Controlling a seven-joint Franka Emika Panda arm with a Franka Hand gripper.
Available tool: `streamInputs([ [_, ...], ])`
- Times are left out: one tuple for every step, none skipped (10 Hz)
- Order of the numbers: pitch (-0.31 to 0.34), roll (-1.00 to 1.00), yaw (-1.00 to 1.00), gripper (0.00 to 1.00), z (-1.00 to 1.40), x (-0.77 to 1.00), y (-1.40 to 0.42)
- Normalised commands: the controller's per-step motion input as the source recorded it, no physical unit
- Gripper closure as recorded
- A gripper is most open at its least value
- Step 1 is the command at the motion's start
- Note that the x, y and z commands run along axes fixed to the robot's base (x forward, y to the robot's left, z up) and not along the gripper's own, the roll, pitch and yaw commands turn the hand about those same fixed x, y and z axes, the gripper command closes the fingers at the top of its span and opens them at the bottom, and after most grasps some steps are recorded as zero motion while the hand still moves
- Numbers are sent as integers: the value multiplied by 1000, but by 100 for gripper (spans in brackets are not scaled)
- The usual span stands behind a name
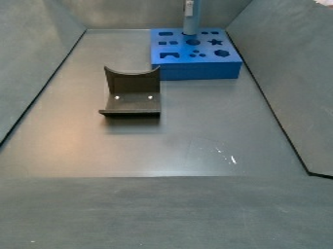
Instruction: Insert the oval object.
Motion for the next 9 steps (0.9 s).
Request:
streamInputs([
  [19, 110, -54, 100, -366, 166, 26],
  [24, 121, -100, 100, -426, 274, 0],
  [0, 86, -123, 100, -554, 329, -20],
  [-24, 14, -129, 100, -651, 226, -3],
  [-104, 0, -100, 100, -766, 74, -11],
  [-169, 0, -97, 100, -803, 0, -3],
  [-224, 0, -109, 100, -817, -177, -9],
  [-241, 0, -54, 100, -757, -231, 0],
  [-294, -99, 0, 100, -400, -214, 0],
])
